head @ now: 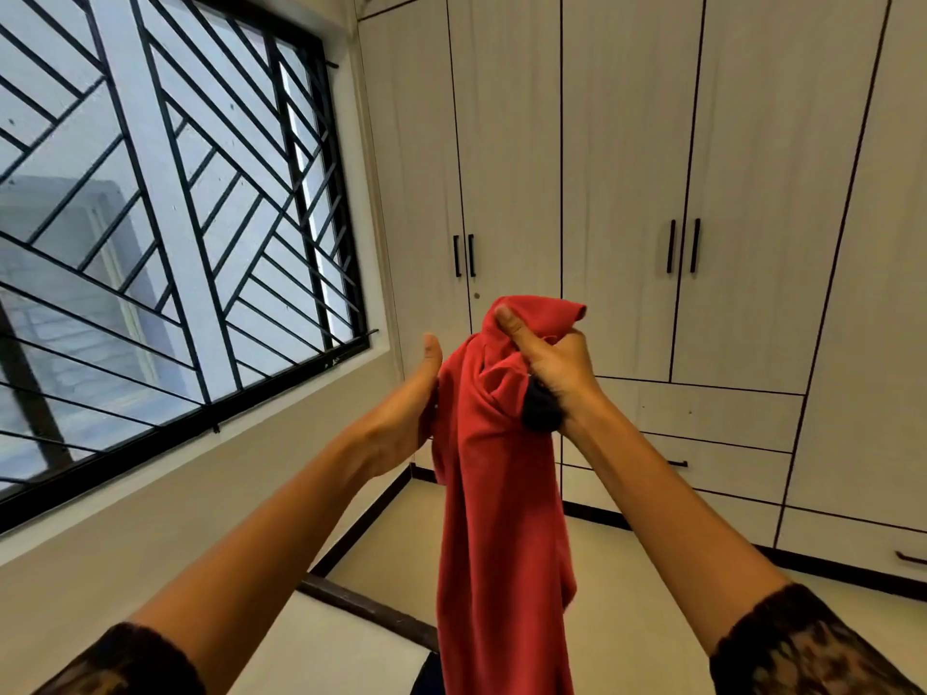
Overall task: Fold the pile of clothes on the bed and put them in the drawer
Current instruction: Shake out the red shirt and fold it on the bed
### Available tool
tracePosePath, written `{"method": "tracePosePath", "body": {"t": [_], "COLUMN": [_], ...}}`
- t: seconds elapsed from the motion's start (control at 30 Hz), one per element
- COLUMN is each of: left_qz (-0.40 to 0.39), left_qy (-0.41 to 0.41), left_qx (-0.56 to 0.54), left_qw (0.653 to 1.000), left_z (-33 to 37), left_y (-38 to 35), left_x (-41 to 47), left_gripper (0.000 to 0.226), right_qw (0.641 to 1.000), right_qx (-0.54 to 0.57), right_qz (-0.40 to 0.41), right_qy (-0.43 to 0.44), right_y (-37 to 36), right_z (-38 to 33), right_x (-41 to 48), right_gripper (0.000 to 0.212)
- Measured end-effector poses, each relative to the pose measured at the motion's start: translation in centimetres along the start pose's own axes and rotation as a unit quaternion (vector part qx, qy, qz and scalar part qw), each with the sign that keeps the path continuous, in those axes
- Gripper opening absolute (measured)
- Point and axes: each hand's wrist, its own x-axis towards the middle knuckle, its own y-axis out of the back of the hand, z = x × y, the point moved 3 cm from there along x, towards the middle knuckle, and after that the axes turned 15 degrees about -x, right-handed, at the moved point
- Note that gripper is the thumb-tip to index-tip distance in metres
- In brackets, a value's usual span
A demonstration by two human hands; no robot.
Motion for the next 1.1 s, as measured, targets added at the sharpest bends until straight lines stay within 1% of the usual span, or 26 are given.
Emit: {"method": "tracePosePath", "body": {"t": [0.03, 0.07, 0.1, 0.13, 0.17, 0.23, 0.3, 0.33, 0.4, 0.43, 0.5, 0.57, 0.6, 0.63, 0.7, 0.73, 0.83, 0.87, 0.9, 0.97, 1.03, 1.1], "left_qz": [-0.015, -0.016, -0.001, 0.018, 0.039, 0.104, 0.191, 0.221, 0.245, 0.241, 0.215, 0.203, 0.203, 0.201, 0.193, 0.187, 0.175, 0.178, 0.177, 0.16, 0.124, 0.112], "left_qy": [-0.021, -0.053, -0.08, -0.096, -0.101, -0.108, -0.131, -0.151, -0.171, -0.162, -0.118, -0.081, -0.062, -0.046, -0.029, -0.035, -0.08, -0.096, -0.107, -0.097, -0.07, -0.07], "left_qx": [0.039, 0.078, 0.108, 0.119, 0.117, 0.104, 0.103, 0.112, 0.165, 0.194, 0.25, 0.342, 0.383, 0.409, 0.442, 0.435, 0.298, 0.259, 0.24, 0.258, 0.306, 0.304], "left_qw": [0.999, 0.995, 0.991, 0.988, 0.987, 0.983, 0.967, 0.957, 0.94, 0.937, 0.937, 0.914, 0.899, 0.889, 0.876, 0.88, 0.935, 0.944, 0.949, 0.948, 0.941, 0.944], "left_z": [0.4, 0.8, 1.2, 1.4, 1.4, 1.2, 1.5, 1.9, 3.1, 3.7, 4.8, 5.6, 5.8, 6.0, 5.7, 5.5, 4.7, 4.7, 4.7, 4.7, 4.7, 4.7], "left_y": [0.0, 0.0, 0.2, 0.3, 0.3, 0.8, 1.8, 2.6, 4.4, 5.4, 7.0, 8.0, 8.3, 8.5, 8.5, 8.4, 7.1, 6.6, 6.0, 4.7, 3.2, 1.8], "left_x": [-0.3, -0.6, -0.8, -0.9, -0.9, -0.6, -0.5, -0.7, -1.2, -1.6, -2.2, -2.6, -2.8, -2.9, -2.8, -2.7, -2.2, -2.0, -1.9, -1.3, -0.8, -0.4], "left_gripper": [0.064, 0.054, 0.041, 0.028, 0.019, 0.021, 0.024, 0.024, 0.03, 0.036, 0.041, 0.032, 0.025, 0.02, 0.025, 0.027, 0.034, 0.033, 0.027, 0.011, 0.021, 0.028], "right_qw": [1.0, 0.999, 0.998, 0.997, 0.996, 0.994, 0.991, 0.986, 0.965, 0.95, 0.919, 0.895, 0.891, 0.893, 0.904, 0.91, 0.93, 0.939, 0.947, 0.958, 0.968, 0.98], "right_qx": [-0.004, -0.012, -0.024, -0.033, -0.037, -0.036, -0.052, -0.083, -0.197, -0.255, -0.348, -0.411, -0.425, -0.427, -0.415, -0.404, -0.348, -0.324, -0.299, -0.264, -0.232, -0.184], "right_qz": [0.023, 0.045, 0.062, 0.075, 0.083, 0.099, 0.126, 0.143, 0.174, 0.182, 0.185, 0.172, 0.158, 0.139, 0.099, 0.092, 0.111, 0.113, 0.111, 0.101, 0.086, 0.064], "right_qy": [-0.008, -0.012, -0.01, -0.007, -0.007, -0.014, -0.005, 0.007, 0.016, 0.012, 0.008, 0.018, 0.023, 0.027, 0.029, 0.029, 0.032, 0.028, 0.029, 0.041, 0.049, 0.048], "right_y": [0.5, 0.9, 1.3, 1.7, 2.0, 2.9, 4.2, 5.2, 7.2, 8.3, 10.5, 12.2, 12.7, 13.0, 13.0, 12.9, 12.3, 12.0, 11.6, 10.6, 9.1, 7.2], "right_z": [-0.1, -0.1, -0.2, -0.3, -0.3, -0.6, -1.0, -1.2, -1.5, -1.6, -1.8, -2.0, -1.9, -1.8, -1.3, -1.1, -0.9, -1.0, -1.3, -1.9, -2.6, -3.3], "right_x": [0.4, 0.8, 1.0, 1.0, 1.1, 1.3, 1.8, 2.3, 2.9, 2.9, 3.0, 2.9, 3.1, 3.2, 3.5, 3.6, 3.8, 3.9, 3.9, 4.1, 4.0, 3.6], "right_gripper": [0.047, 0.055, 0.061, 0.063, 0.063, 0.055, 0.056, 0.06, 0.071, 0.076, 0.076, 0.071, 0.067, 0.062, 0.052, 0.047, 0.038, 0.035, 0.032, 0.028, 0.025, 0.024]}}
